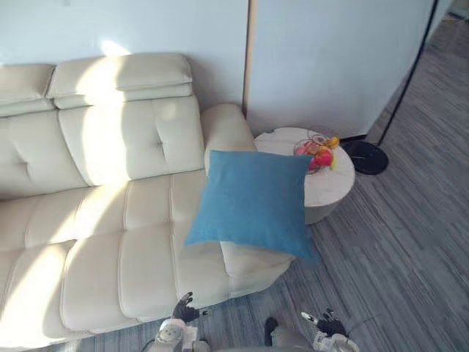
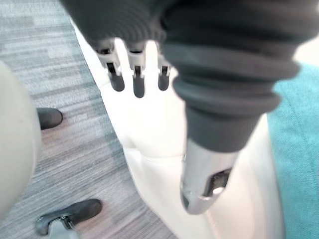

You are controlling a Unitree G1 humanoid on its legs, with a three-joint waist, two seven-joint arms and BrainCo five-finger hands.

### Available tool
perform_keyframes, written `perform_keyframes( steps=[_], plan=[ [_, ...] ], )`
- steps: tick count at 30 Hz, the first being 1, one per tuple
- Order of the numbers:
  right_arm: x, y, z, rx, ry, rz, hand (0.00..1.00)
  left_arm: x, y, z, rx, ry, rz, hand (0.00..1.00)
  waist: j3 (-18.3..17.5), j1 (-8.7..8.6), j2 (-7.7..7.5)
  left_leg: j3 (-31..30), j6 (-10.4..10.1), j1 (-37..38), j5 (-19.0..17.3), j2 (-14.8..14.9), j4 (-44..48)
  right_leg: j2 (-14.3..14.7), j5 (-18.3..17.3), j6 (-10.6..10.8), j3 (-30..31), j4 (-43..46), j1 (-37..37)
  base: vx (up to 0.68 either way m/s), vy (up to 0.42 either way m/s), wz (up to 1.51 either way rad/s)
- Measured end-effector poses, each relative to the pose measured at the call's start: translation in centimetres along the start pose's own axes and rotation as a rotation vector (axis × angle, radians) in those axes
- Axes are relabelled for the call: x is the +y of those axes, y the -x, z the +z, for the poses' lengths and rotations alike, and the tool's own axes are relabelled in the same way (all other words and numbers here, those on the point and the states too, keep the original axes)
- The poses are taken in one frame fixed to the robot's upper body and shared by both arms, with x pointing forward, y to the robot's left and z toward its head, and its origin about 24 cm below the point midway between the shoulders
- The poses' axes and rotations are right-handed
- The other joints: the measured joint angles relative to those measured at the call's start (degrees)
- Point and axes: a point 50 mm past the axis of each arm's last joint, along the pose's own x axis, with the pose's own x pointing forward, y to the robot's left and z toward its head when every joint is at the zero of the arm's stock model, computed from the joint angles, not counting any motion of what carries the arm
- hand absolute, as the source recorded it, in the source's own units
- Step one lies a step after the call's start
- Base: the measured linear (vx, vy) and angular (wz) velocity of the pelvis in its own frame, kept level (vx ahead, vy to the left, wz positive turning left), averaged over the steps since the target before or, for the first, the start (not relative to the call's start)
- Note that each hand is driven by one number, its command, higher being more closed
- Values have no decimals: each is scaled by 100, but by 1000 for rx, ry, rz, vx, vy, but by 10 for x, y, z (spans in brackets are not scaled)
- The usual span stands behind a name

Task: Pick up cushions and gather them together orderly.

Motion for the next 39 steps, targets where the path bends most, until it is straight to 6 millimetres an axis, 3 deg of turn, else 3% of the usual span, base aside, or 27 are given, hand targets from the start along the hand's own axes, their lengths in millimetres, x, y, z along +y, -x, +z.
perform_keyframes(
  steps=[2, 5, 9, 11, 16, 18, 19, 23, 28, 36, 39],
  plan=[
    [-2, 1, -2, 2, -7, -4, 0, -5, 0, 0, -1, 16, -6, 0, -37, -14, 40, -200, -126, 17, 82, 173, -166, 137, 1, -97, -291, -250, 216, 123, -177, 53],
    [-4, 2, -5, 9, -10, -10, 0, -5, -1, 4, -16, 12, -7, 0, -49, -19, -27, -301, -194, -23, 149, 256, -165, 179, -37, -160, -595, -364, 387, 85, -84, 59],
    [0, 1, 11, -61, -60, -5, 0, -5, -2, 11, -46, -33, -10, 0, -33, -26, -119, 47, -163, -193, 307, 192, -70, 54, -27, -169, -870, -558, 540, 27, 15, 42],
    [0, 1, 26, -130, -83, -3, 0, -1, -3, 29, -125, -30, 1, 0, -19, -20, -122, 234, -128, -231, 405, 121, -100, -7, -14, -163, -906, -591, 538, -11, 22, 21],
    [-1, 8, 85, -399, -126, 23, 0, 17, 3, 81, -361, 55, 51, 0, -43, -53, -74, 414, -114, -142, 616, 123, -529, 34, 179, -170, -881, -857, 524, -18, 1, -3],
    [-3, 12, 102, -465, -126, 23, 0, 21, 5, 92, -408, 81, 62, 0, -45, -62, -62, 483, -116, -82, 661, 129, -682, 53, 229, -170, -859, -916, 521, -30, 16, -12],
    [-5, 19, 121, -553, -138, 25, 0, 29, 10, 105, -471, 92, 83, 0, -47, -71, -62, 582, -117, -9, 683, 133, -802, 76, 295, -158, -784, -997, 531, -32, 27, -23],
    [-5, 43, 165, -770, -152, 35, 0, 57, 29, 142, -657, 134, 175, 0, -62, -114, -51, 841, -93, -2, 698, 101, -927, 89, 449, -126, -600, -1231, 505, -29, 29, -29],
    [-3, 53, 189, -872, -126, 36, 0, 66, 43, 176, -808, 117, 200, 0, -82, -123, -39, 889, -81, -21, 706, 55, -990, 87, 600, -92, -530, -1463, 495, 49, 18, -8],
    [38, 51, 243, -949, -81, 145, 0, 65, 44, 243, -937, 121, 220, 0, -30, -75, -60, 1153, -32, -523, 743, 1, -948, 70, 925, -119, -248, -1601, -70, 2, 9, -17],
    [50, 50, 255, -950, -99, 162, 0, 61, 44, 264, -960, 143, 211, 0, 194, -75, -107, 1169, 12, -822, 789, -34, -861, 16, 1026, -115, -200, -1606, -336, -74, 2, -5]
  ],
)
